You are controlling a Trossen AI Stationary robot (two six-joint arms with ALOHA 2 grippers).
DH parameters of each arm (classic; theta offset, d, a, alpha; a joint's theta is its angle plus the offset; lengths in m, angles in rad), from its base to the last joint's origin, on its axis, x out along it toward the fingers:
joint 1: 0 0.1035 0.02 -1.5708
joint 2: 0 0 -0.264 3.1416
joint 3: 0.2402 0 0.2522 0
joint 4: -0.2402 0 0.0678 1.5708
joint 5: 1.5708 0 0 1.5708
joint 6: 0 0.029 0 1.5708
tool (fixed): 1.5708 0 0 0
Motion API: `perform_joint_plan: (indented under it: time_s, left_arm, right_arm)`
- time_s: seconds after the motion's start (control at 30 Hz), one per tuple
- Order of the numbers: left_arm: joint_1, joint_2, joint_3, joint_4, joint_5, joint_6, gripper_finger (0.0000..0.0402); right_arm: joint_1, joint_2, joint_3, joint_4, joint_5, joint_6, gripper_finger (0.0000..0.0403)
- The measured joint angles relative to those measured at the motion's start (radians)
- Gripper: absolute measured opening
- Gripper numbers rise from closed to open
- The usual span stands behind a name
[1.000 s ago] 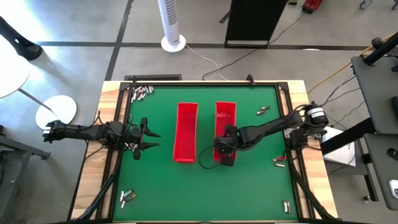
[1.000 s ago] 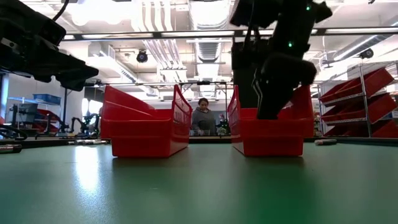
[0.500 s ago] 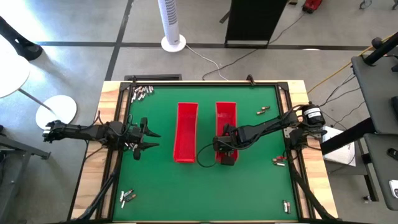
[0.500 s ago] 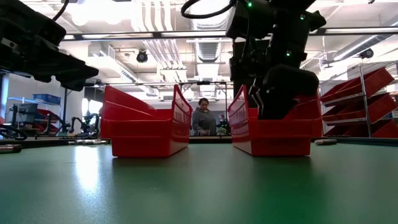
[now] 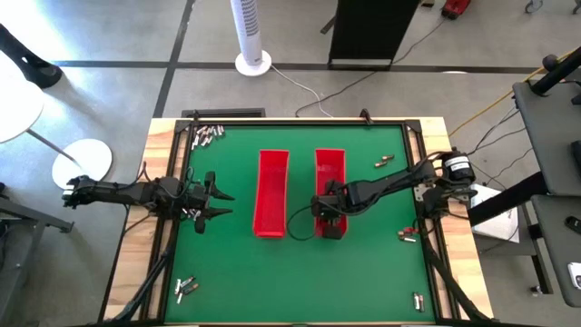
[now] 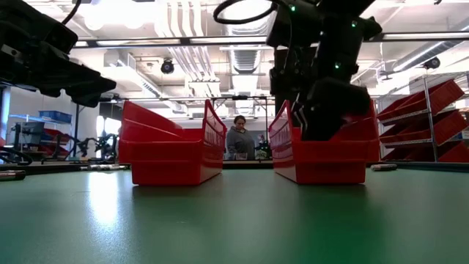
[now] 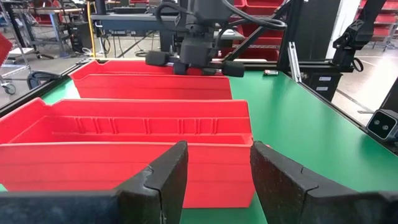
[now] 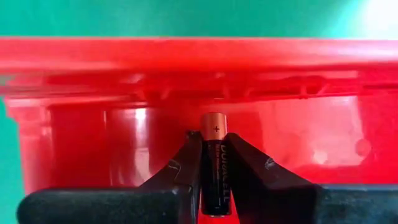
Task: Sort batteries
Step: Put the black battery into the right red bin
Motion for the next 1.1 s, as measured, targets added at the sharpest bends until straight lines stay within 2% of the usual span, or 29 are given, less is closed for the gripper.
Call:
perform_joint_plan:
  time_s: [0.17, 0.67, 1.1]
  left_arm:
    - [0.0, 0.0, 0.0, 0.0, 0.0, 0.0, 0.0155]
    - [0.0, 0.001, 0.0, -0.001, 0.0, 0.0, 0.0155]
    - [0.0, 0.006, 0.0, 0.0, 0.0, 0.0, 0.0155]
  right_arm:
    - [-0.003, 0.0, -0.01, 0.021, -0.049, 0.007, 0.0054]
    - [-0.004, 0.07, -0.009, 0.047, -0.057, -0.001, 0.0054]
    - [-0.006, 0.069, -0.01, 0.042, -0.059, 0.0, 0.0054]
